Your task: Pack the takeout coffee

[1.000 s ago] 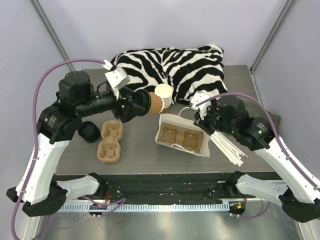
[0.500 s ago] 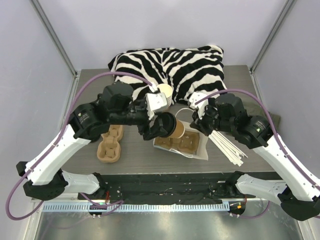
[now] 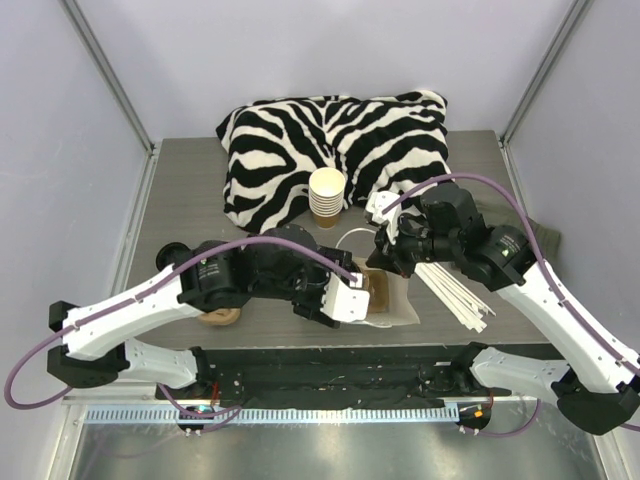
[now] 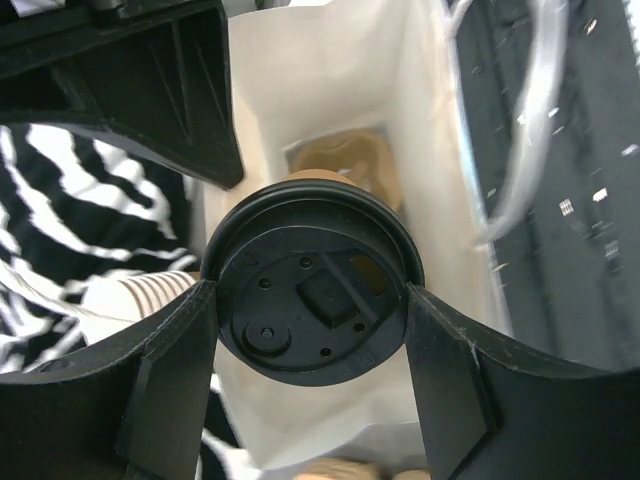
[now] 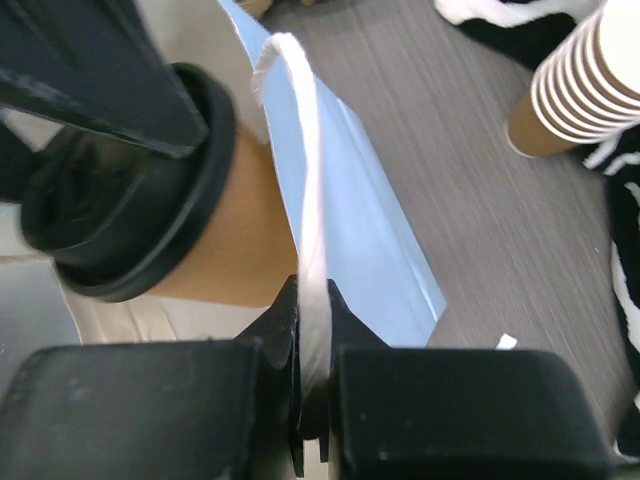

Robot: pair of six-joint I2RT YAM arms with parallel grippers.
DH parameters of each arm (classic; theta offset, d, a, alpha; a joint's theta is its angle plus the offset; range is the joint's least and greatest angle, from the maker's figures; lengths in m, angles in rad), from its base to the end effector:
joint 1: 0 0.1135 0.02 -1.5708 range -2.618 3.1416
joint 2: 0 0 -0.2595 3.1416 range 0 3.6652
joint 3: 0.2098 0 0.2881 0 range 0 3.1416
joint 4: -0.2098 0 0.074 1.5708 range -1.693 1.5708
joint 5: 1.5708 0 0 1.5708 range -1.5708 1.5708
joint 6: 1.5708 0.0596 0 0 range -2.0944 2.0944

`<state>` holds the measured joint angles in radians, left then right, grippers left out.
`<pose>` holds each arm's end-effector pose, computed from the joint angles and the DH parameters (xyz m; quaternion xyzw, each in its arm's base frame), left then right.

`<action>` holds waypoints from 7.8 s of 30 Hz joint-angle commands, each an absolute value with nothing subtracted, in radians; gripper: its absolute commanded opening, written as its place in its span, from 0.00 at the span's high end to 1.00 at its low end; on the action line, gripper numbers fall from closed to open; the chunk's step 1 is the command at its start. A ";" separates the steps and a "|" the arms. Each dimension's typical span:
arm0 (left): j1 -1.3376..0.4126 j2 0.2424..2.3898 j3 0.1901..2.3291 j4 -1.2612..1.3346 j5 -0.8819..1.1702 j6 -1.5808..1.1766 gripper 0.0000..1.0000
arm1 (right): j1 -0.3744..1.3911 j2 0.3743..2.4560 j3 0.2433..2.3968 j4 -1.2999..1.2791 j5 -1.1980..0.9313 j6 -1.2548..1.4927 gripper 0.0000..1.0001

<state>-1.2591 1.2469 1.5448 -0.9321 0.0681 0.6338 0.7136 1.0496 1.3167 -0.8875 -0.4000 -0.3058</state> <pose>0.0871 -0.2836 0.4205 0.7326 0.5089 -0.1677 0.4199 0.1750 0.1822 0.3959 -0.5045 0.7164 0.2638 0.4033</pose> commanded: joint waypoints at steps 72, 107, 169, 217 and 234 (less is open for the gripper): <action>-1.267 0.997 1.146 -0.718 0.179 1.049 0.78 | 0.822 0.999 1.279 -0.732 -0.384 -0.281 0.99; -1.155 1.066 1.158 -0.565 -0.098 0.286 0.82 | 0.841 0.903 1.203 -0.615 -0.258 -0.243 0.99; -1.450 1.084 0.870 -0.287 -0.203 0.822 0.89 | 0.877 0.653 0.882 -0.405 -0.433 0.052 0.99; -1.161 1.569 1.166 -0.673 0.094 0.822 0.88 | 0.844 0.928 1.068 -0.564 -0.382 0.086 0.99; -1.054 1.753 1.250 -0.739 0.248 0.922 0.83 | 0.632 1.112 1.178 -0.706 -0.637 -0.025 0.99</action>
